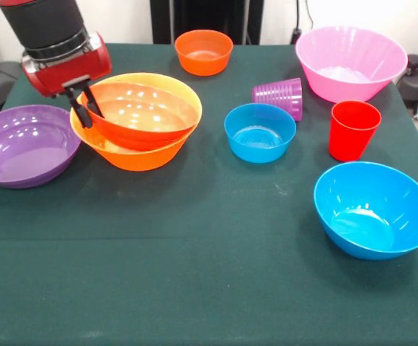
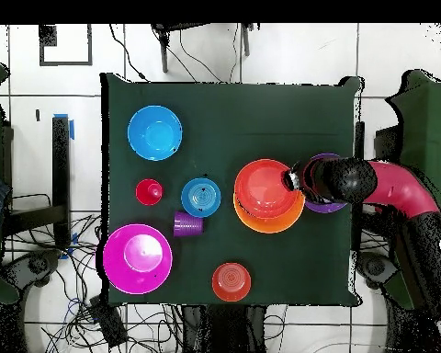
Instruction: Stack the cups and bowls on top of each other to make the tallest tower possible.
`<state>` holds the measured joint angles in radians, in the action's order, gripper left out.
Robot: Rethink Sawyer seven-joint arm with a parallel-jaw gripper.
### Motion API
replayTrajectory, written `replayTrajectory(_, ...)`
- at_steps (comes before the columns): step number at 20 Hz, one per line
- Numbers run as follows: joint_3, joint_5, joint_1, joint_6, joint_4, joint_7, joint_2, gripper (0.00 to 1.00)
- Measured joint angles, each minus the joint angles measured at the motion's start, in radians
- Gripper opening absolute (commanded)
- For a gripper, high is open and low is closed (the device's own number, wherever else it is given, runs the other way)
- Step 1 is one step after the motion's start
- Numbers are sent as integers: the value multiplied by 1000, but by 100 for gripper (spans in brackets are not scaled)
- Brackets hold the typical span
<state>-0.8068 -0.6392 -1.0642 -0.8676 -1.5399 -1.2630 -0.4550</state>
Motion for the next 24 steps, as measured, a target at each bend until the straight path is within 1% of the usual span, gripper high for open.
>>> replayTrajectory(3, 6, 16, 12, 0, 5, 0, 1, 0)
replayTrajectory(6, 22, 40, 36, -13, 19, 0, 1, 0)
replayTrajectory(17, 88, 97, 90, -131, 70, 0, -5, 0)
replayTrajectory(19, 97, 102, 96, -138, 79, 0, -5, 0)
replayTrajectory(20, 102, 104, 99, -141, 83, 0, -5, 100)
replayTrajectory(24, 119, 105, 109, -141, 107, 0, -5, 100)
